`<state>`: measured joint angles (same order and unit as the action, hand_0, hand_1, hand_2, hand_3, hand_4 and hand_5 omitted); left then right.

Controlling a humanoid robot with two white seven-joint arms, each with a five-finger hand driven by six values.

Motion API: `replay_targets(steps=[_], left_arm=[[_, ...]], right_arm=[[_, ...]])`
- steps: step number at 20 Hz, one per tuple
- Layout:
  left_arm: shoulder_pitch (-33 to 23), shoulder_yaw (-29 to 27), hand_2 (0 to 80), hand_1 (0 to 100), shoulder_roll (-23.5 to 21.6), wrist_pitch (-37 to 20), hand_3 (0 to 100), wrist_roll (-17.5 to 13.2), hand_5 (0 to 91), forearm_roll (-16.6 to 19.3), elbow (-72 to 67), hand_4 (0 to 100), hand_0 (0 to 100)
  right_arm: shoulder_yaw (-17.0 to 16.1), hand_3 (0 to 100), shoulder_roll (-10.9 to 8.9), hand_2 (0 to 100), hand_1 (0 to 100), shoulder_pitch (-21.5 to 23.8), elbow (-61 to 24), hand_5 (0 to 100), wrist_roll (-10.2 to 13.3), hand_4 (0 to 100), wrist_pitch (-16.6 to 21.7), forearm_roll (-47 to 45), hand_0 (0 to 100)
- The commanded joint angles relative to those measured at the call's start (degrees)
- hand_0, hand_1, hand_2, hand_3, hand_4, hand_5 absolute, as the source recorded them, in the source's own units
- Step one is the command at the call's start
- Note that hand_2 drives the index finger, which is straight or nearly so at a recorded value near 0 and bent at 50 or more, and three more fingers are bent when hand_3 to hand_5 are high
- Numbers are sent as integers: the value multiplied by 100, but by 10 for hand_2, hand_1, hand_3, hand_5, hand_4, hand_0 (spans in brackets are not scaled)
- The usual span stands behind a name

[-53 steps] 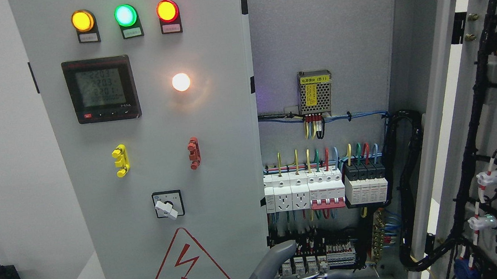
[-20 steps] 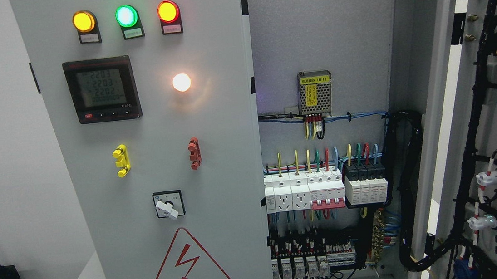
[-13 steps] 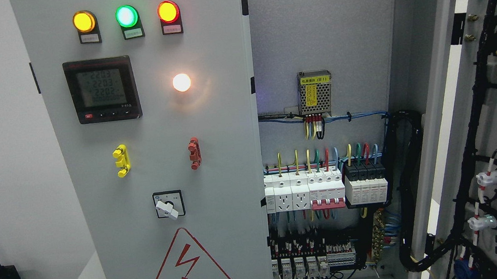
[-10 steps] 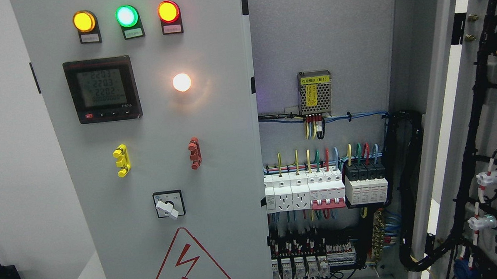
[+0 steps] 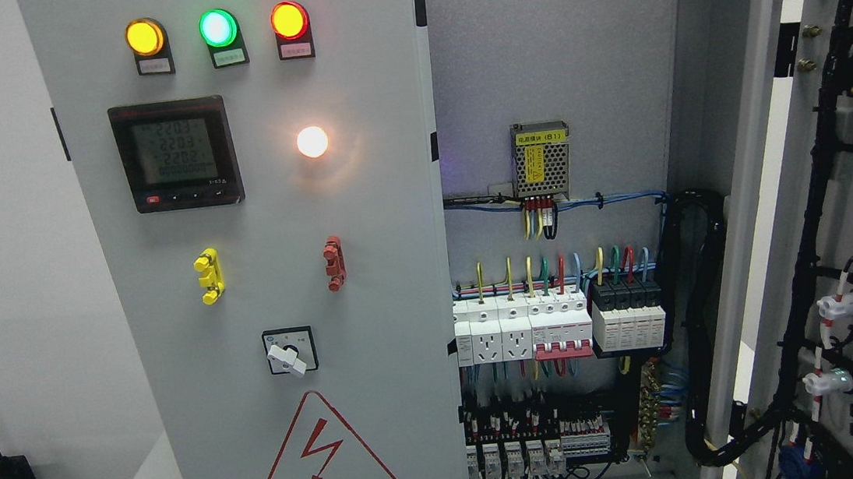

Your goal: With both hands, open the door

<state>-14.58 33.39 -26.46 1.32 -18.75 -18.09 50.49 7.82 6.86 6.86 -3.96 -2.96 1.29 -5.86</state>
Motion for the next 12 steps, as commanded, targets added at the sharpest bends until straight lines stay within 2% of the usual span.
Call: replay_targets(steps=[1, 3, 6, 12], left_arm=[[254, -797, 0, 0, 2047, -587, 0, 3, 0, 526, -3368, 31, 0], [263, -1079, 0, 0, 2346, -895, 0, 73, 0, 613, -3563, 31, 0], [351, -1439, 0, 0, 2575, -949, 0, 407, 0, 719, -3879, 31, 0], [360, -2415, 0, 0, 2751, -958, 0, 416, 0, 1237, -4363, 31, 0]], right_arm=[[0, 0, 0, 0, 0, 0, 0, 0, -3, 0, 3, -3, 107], [0, 0, 0, 0, 0, 0, 0, 0, -3, 0, 3, 6, 106], [0, 0, 0, 0, 0, 0, 0, 0, -3, 0, 3, 6, 107], [9, 0, 0, 0, 0, 44, -157, 0, -3, 0, 3, 6, 107]])
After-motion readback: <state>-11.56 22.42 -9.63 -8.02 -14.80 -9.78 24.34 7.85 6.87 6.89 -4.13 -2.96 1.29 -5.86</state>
